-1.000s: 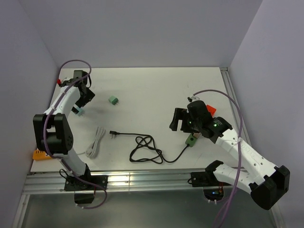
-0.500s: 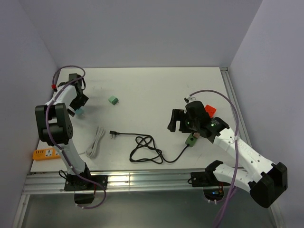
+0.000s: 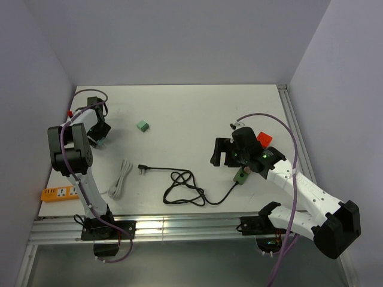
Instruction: Insert the plug
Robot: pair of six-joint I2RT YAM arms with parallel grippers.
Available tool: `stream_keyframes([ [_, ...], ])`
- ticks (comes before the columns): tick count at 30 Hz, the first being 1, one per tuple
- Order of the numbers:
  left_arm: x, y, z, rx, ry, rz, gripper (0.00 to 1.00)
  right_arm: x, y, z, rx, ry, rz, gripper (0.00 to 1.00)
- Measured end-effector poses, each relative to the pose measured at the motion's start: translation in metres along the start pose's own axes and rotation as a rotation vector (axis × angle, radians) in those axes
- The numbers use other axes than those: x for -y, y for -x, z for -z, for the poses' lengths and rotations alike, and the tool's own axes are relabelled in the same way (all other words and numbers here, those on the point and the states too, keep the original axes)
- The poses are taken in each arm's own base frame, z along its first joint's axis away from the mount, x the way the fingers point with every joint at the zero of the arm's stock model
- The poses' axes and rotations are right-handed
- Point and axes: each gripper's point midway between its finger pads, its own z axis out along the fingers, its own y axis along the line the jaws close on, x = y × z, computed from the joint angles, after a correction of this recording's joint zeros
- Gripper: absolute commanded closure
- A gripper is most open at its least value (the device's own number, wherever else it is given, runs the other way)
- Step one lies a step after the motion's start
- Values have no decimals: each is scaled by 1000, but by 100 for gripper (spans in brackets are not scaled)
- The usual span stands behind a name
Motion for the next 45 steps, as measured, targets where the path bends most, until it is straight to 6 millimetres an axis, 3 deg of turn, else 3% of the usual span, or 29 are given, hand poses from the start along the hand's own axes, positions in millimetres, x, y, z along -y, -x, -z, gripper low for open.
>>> stream_keyframes([
  [4, 5, 2, -3, 9, -11, 9, 36, 0, -1, -1, -1, -1, 0, 5],
  [6, 6, 3, -3, 13, -16, 11, 58, 1, -1, -1, -3, -2, 0, 5],
  [7, 6, 4, -3, 16, -17, 8, 76, 1, -2, -2, -5, -4, 0, 5],
  [10, 7, 4, -3, 18, -20, -3, 100, 3, -4, -3, -12, -7, 0, 5],
  [15, 3, 0, 9, 13, -64, -33, 100, 0, -6, -3, -22, 9, -1, 5],
  [18, 0, -3, 42, 32, -148, -83, 99, -7, -8, -2, -38, 45, 4, 5],
  [23, 27, -12, 160, 115, -500, -145, 100, -23, -7, 0, -37, 136, 28, 12],
  [26, 31, -36, 235, 110, -745, -148, 100, -43, 2, 8, 23, 244, 56, 20],
  [29, 19, -69, 283, 35, -913, -114, 100, -78, 12, 26, 117, 376, 120, 20],
  [32, 6, -105, 306, -80, -991, -62, 100, -119, 19, 43, 210, 505, 181, 20],
  [37, -13, -159, 320, -300, -1014, 38, 100, -172, 27, 55, 366, 665, 212, 20],
  [40, -18, -171, 333, -367, -1020, 95, 100, -197, 26, 45, 411, 684, 201, 16],
  [45, -25, -177, 361, -443, -1073, 182, 100, -225, 12, 12, 412, 626, 209, 15],
])
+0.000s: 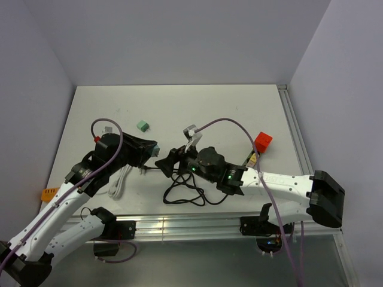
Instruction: Insert the plug
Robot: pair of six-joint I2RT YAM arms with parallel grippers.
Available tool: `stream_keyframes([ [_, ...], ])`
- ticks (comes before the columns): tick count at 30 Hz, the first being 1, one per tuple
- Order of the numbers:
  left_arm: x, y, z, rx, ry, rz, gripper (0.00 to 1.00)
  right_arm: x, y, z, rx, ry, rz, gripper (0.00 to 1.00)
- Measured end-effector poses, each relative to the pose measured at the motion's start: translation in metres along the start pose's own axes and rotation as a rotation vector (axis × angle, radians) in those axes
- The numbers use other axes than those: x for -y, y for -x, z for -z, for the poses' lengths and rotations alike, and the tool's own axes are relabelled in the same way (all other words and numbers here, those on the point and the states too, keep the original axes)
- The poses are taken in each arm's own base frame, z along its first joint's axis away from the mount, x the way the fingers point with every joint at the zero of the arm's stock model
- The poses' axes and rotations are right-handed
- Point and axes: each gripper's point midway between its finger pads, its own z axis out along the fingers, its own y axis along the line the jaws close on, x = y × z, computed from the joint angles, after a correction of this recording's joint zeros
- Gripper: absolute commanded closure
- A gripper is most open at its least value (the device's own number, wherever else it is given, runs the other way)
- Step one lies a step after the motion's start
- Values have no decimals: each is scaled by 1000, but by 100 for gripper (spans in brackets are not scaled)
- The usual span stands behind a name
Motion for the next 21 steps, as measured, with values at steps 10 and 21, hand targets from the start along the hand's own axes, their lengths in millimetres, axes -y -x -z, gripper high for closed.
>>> stream_keyframes([
  [10, 0, -15, 3, -31, -1, 78, 100, 1, 5, -24, 79, -53, 2, 20],
  [21, 0, -17, -5, -23, -1, 44, 38, -3, 15, -38, 108, -78, 2, 100],
])
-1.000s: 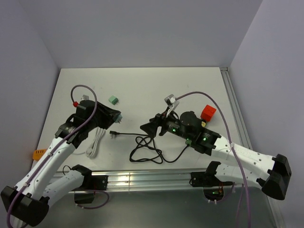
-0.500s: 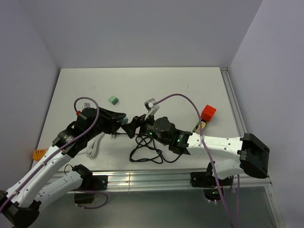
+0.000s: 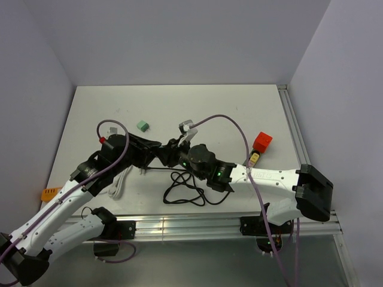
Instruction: Insert the plug
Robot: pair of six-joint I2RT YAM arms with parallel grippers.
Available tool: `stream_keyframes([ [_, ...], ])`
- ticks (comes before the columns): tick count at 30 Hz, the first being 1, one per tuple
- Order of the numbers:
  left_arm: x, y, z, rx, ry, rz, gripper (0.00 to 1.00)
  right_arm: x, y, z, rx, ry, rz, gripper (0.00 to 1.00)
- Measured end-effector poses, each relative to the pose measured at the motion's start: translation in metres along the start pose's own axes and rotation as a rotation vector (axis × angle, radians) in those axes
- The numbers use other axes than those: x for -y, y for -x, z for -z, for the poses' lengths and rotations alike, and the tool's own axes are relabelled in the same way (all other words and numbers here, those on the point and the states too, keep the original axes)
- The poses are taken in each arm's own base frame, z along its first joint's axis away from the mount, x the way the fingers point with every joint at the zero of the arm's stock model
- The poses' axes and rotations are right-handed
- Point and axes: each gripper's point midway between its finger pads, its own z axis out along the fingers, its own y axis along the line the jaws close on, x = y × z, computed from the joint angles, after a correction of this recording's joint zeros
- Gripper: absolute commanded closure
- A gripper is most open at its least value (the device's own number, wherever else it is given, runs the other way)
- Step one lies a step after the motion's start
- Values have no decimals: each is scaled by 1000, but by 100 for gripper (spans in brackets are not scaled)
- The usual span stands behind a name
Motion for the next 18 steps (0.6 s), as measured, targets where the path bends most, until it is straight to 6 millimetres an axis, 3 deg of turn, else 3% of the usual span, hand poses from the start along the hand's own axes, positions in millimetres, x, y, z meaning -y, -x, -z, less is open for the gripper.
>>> stream_keyframes([
  [3, 3, -4, 1, -21, -30, -111, 11, 0, 1, 2, 4, 17, 2, 100],
  [5, 6, -8, 3, -37, -57, -178, 0, 7, -6, 12, -16, 30, 9, 100],
  [12, 16, -19, 28, -87, -242, -442, 5, 41, -7, 56, -33, 111, 63, 100],
  [18, 25, -53, 25, -288, -260, -557, 19, 20, 7, 87, 1, 313, 176, 100],
])
